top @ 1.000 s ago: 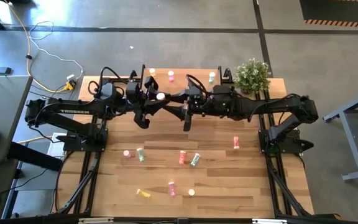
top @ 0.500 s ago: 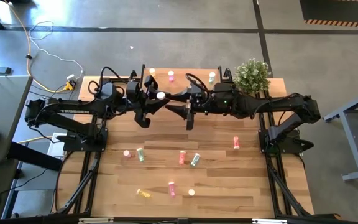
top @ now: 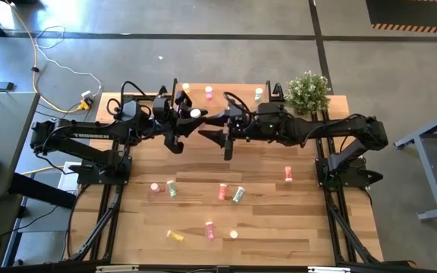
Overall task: Pick and place medicine bottles onto shelf by color
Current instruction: Put the bottom pink pill bottle on the shelf
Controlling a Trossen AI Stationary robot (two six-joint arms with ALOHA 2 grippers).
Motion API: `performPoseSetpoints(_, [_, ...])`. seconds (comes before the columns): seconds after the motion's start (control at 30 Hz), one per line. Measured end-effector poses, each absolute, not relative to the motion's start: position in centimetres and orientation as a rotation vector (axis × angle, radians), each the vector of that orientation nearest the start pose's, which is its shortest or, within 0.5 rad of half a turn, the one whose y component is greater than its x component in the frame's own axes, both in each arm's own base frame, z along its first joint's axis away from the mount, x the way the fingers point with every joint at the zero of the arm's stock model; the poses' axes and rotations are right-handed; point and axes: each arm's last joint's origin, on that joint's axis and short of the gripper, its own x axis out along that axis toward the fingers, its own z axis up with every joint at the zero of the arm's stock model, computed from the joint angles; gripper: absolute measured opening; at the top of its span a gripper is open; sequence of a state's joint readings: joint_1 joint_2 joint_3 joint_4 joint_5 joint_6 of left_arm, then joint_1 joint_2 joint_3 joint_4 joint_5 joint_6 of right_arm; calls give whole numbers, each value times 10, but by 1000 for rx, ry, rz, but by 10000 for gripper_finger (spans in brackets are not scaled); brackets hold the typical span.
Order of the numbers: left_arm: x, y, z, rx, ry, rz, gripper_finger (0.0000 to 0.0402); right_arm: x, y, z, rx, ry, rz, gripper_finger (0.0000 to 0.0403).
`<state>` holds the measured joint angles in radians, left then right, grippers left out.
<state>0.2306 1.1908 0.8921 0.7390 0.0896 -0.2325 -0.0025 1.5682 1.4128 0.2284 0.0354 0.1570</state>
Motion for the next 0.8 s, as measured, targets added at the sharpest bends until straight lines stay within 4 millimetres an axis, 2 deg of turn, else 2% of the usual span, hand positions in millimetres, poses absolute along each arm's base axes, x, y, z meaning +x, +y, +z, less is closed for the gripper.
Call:
performPoseSetpoints(0.37, [255,57,375,-158,-448,88,83,367,-8,397,159,-87,-28,91])
performPoseSetpoints(0.8, [255,57,374,-160,-437,87,83,367,-8,398,158,-92,-23,84])
